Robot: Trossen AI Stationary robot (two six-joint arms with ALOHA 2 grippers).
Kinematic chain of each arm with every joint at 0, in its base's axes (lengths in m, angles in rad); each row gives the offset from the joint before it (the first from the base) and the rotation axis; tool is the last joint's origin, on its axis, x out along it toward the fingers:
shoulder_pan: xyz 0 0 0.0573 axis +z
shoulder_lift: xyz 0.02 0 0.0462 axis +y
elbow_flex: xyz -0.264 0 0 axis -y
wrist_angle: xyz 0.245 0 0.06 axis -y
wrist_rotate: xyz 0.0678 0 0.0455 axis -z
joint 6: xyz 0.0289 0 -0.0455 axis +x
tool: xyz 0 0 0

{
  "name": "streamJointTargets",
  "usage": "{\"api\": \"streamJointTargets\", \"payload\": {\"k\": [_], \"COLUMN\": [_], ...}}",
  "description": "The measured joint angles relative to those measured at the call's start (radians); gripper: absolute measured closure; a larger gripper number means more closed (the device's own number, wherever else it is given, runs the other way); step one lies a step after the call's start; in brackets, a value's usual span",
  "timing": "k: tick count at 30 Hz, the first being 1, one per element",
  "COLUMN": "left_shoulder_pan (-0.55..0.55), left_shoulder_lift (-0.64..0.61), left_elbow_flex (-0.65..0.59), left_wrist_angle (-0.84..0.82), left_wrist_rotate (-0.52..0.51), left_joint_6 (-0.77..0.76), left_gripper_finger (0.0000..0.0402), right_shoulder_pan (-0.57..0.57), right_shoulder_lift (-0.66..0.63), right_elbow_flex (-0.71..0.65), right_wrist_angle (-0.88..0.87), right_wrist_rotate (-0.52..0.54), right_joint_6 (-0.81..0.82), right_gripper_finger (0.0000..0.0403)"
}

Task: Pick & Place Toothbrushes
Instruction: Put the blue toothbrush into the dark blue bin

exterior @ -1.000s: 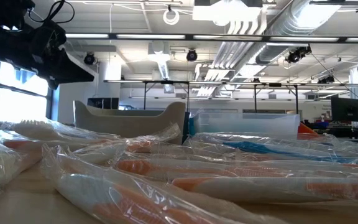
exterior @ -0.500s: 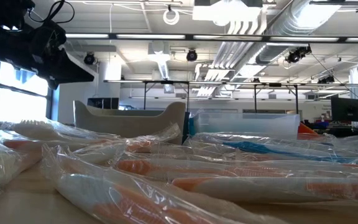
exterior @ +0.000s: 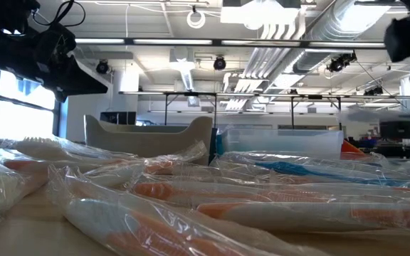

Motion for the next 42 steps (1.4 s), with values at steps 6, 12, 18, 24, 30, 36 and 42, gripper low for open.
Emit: {"api": "streamJointTargets", "payload": {"k": [6, 12, 18, 24, 30, 36, 42], "left_shoulder_pan": [0.0, 0.0, 0.0, 0.0, 0.0, 0.0, 0.0], "left_shoulder_lift": [0.0, 0.0, 0.0, 0.0, 0.0, 0.0, 0.0], "left_elbow_flex": [0.0, 0.0, 0.0, 0.0, 0.0, 0.0, 0.0], "left_wrist_angle": [0.0, 0.004, 0.004, 0.005, 0.005, -0.002, 0.001], "left_wrist_rotate": [0.0, 0.0, 0.0, 0.0, 0.0, 0.001, 0.001], "left_joint_6": [0.0, 0.0, 0.0, 0.0, 0.0, 0.0, -0.009], "left_gripper_finger": [0.0402, 0.0402, 0.0402, 0.0402, 0.0402, 0.0402, 0.0402], "right_shoulder_pan": [-0.062, -0.114, -0.163, -0.207, -0.257, -0.33, -0.412], "right_shoulder_lift": [-0.063, -0.105, -0.112, -0.112, -0.112, -0.111, -0.057], "right_elbow_flex": [0.0, 0.002, 0.002, 0.002, 0.002, 0.002, 0.003], "right_wrist_angle": [0.149, 0.332, 0.528, 0.714, 0.813, 0.851, 0.866], "right_wrist_rotate": [0.089, 0.213, 0.414, 0.597, 0.767, 0.836, 0.843], "right_joint_6": [-0.127, -0.311, -0.565, -0.85, -1.034, -1.026, -1.027], "right_gripper_finger": [0.038, 0.038, 0.038, 0.0379, 0.0379, 0.0379, 0.0379]}}
